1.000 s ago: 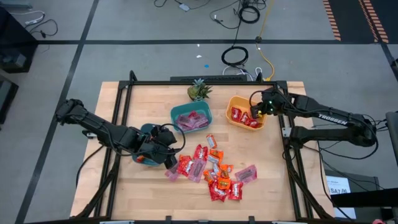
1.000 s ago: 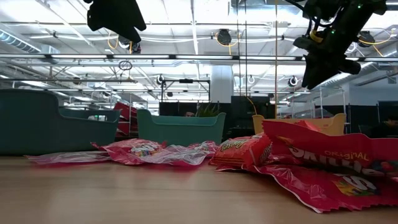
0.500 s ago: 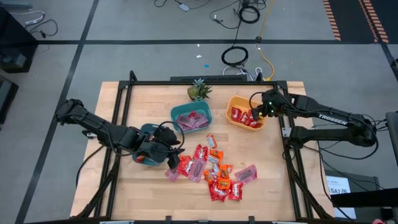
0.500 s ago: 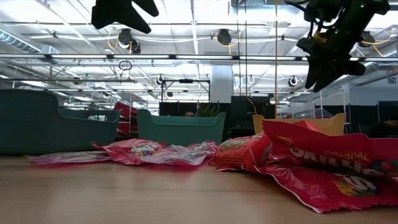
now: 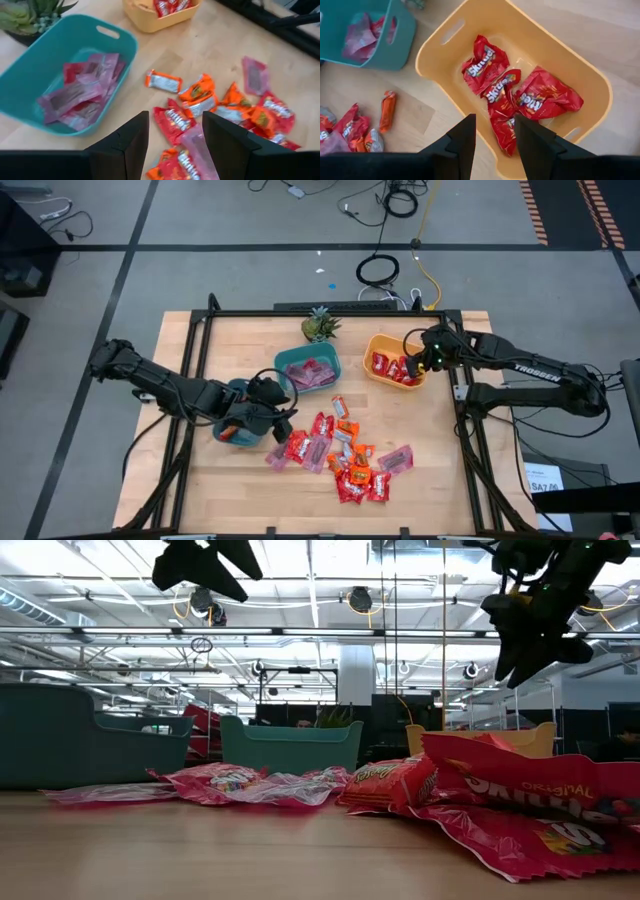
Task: Sort candy
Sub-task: Put the orange chocolate into the blue bin
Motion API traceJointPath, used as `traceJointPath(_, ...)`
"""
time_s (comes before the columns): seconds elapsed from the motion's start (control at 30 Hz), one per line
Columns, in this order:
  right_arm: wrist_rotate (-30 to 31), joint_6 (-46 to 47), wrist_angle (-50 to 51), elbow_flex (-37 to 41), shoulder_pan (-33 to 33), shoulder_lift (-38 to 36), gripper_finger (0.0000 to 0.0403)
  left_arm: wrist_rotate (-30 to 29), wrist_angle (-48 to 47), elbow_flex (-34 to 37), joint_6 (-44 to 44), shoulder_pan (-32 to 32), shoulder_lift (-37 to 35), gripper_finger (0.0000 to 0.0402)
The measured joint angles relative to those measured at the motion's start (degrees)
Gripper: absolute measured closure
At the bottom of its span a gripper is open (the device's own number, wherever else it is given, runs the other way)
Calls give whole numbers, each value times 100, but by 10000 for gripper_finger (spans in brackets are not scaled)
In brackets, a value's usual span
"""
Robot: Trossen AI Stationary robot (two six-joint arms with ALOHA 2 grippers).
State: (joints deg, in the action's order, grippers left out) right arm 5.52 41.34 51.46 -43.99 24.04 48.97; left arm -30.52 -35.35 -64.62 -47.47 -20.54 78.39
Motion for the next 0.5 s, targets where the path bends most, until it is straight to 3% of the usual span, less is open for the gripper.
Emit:
traceJointPath(0.13, 0, 127, 13, 0, -147, -220, 277, 100, -304, 0, -21, 134, 0, 193)
traceJointPath(0.37, 0, 498, 67, 0, -486, -726, 277, 162, -462, 0, -17, 392, 0, 112)
traceJointPath(0.5, 12, 741, 118, 0, -743, -1014, 277, 168, -372, 0, -17, 405, 0, 92)
